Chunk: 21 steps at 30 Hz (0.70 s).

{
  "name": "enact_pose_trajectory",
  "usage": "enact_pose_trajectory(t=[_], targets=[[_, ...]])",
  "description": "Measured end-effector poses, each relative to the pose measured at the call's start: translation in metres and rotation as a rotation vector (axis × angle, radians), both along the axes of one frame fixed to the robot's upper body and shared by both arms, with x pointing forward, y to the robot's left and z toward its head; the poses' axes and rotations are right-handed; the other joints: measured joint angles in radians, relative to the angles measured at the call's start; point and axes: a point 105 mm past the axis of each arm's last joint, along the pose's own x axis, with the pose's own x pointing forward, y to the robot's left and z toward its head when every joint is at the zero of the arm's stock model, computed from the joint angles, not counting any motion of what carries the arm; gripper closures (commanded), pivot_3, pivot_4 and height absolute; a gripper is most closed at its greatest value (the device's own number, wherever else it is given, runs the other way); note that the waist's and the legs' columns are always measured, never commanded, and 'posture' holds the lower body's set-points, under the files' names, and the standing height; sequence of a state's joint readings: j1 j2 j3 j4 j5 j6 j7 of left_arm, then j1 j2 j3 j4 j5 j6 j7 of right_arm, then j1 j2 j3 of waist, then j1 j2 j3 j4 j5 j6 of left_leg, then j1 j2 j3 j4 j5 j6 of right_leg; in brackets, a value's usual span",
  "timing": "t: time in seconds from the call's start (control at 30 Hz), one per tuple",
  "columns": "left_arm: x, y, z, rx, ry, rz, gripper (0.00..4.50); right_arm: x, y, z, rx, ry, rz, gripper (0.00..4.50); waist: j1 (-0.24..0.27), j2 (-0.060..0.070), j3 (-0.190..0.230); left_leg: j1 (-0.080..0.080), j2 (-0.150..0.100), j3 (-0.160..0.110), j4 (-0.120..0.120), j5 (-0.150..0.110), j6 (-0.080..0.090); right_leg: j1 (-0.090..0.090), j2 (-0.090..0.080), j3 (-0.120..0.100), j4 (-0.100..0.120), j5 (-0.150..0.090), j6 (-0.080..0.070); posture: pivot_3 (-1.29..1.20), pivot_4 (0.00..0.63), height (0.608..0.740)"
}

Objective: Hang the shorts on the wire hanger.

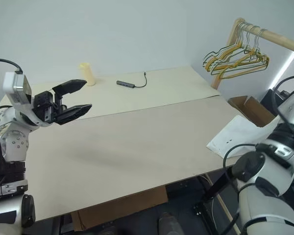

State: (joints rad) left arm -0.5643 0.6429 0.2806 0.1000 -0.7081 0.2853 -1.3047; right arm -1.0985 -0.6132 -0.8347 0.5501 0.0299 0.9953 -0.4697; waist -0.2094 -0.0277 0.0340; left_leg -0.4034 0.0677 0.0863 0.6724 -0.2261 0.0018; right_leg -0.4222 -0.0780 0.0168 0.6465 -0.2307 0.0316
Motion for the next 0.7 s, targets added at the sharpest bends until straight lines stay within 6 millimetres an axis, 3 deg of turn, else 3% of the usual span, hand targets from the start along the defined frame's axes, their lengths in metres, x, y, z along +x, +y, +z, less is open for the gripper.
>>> enact_pose_trajectory(t=[0.3,0.53,0.7], targets=[[-0.001,0.0,-0.004,0.004,0.011,0.004,0.05,-0.005,-0.014,-0.014,0.132,0.0,-0.05,4.5,0.0,0.001,0.001,0.001,0.0,0.0,-0.003,0.0,0.0,0.0,0.0,0.001,-0.003,0.0,0.0,-0.15,0.0,0.74],[-0.003,-0.001,-0.003,0.007,0.004,-0.001,0.05,-0.003,-0.011,-0.018,0.137,0.041,-0.048,4.5,0.0,0.001,0.001,0.003,0.0,0.0,-0.004,0.0,0.0,0.002,0.0,0.001,-0.003,-0.001,0.001,-0.14,0.0,0.74],[-0.003,-0.001,-0.003,0.007,0.003,-0.006,0.0,-0.007,-0.012,-0.022,0.083,0.12,-0.076,2.87,0.002,0.001,0.001,0.002,0.0,0.0,-0.004,0.0,0.0,0.002,0.0,0.001,-0.004,-0.001,0.001,-0.14,0.0,0.74]])
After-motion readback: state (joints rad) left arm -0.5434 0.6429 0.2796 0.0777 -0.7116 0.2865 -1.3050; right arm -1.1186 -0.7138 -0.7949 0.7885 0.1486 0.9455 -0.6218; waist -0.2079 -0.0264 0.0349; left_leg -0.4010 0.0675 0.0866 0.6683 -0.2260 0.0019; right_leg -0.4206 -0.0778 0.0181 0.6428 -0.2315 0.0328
